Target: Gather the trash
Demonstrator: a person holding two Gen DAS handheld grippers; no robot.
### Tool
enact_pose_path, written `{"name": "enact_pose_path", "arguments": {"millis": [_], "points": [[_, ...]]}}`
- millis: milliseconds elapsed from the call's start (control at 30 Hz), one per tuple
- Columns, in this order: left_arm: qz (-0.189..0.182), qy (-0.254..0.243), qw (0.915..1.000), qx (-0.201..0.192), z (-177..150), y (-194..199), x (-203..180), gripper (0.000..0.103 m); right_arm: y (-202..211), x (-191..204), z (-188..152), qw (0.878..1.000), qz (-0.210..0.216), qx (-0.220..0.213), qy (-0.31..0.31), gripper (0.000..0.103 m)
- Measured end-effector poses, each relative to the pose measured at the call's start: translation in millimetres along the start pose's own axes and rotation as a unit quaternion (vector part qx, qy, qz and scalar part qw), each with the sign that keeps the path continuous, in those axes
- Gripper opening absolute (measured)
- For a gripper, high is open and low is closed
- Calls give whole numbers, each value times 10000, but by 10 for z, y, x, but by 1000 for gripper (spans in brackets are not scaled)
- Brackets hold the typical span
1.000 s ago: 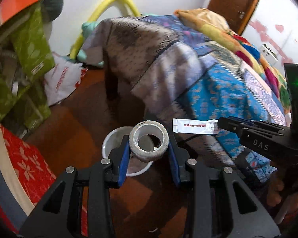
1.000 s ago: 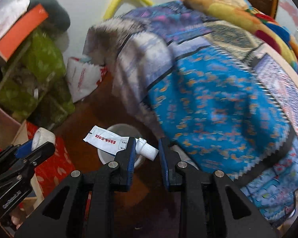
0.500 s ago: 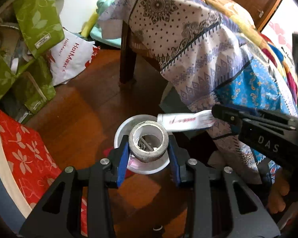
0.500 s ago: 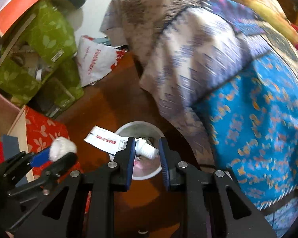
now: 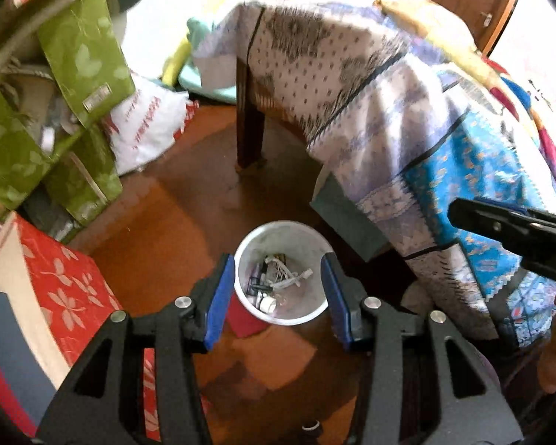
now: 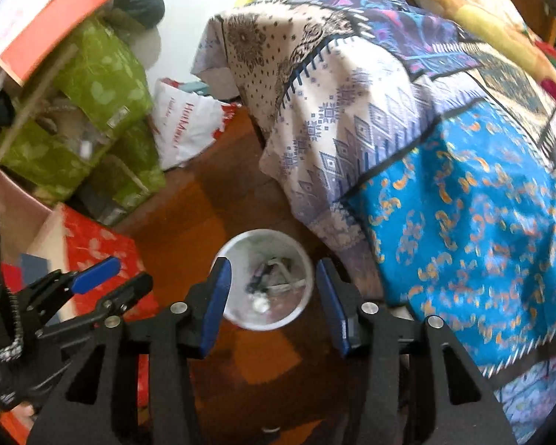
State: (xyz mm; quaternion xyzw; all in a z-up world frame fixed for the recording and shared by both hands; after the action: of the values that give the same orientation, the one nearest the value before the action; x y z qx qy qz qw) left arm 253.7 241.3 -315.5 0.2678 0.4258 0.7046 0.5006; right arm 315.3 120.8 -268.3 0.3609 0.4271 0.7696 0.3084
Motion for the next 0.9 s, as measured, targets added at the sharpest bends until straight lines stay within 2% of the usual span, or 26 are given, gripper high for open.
{"name": "enact_pose_path", "arguments": {"millis": [100, 267, 400, 533, 700, 767, 800, 833, 867, 900], "points": [[40, -115, 9996, -270, 22, 397, -75, 47, 359, 0, -68, 9994, 237, -192, -154, 44], [45, -384, 9960, -809, 48, 1089, -307, 47, 1092, 76, -217, 9960, 140, -881, -20, 44], [29, -745, 9870, -1424, -10, 1799, -638, 47, 1706, 132, -408, 9885, 94, -1510, 22, 44], [-114, -1030, 9769, -1871, -133, 2354, -941, 47, 2378, 139, -734, 9754, -44, -2200, 99, 44], [-410, -1312, 9610, -2400, -393, 2988, -1246, 50, 3001, 96, -1161, 9585, -166, -2846, -32, 44], [-530, -1392, 9544, -2588, -500, 3200, -1337, 50, 3395, 133, -1481, 9417, -386, -3342, -49, 44], [-550, -1437, 9501, -2712, -577, 3338, -1386, 51, 3395, 133, -1481, 9417, -386, -3342, -49, 44], [-547, -1468, 9473, -2794, -638, 3430, -1414, 51, 3491, 145, -1561, 9361, -477, -3485, -67, 44], [-550, -1477, 9453, -2855, -689, 3498, -1430, 53, 3574, 160, -1636, 9309, -552, -3609, -95, 44], [-575, -1481, 9420, -2955, -752, 3604, -1446, 63, 3684, 190, -1749, 9244, -635, -3759, -118, 45]]}}
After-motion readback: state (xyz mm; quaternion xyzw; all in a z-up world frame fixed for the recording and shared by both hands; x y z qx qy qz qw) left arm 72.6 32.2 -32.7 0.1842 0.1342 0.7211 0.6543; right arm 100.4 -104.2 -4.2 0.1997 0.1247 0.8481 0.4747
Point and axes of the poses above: each gripper's, at about its wrist camera, not at the fingertips, and y roughly against the way its jaws point, x to its left, z to its top, the point moved 4 cm from there along -y, roughly the way its jaws point, and after that the axes turned 9 degrees about -y, right-handed, at the moved point
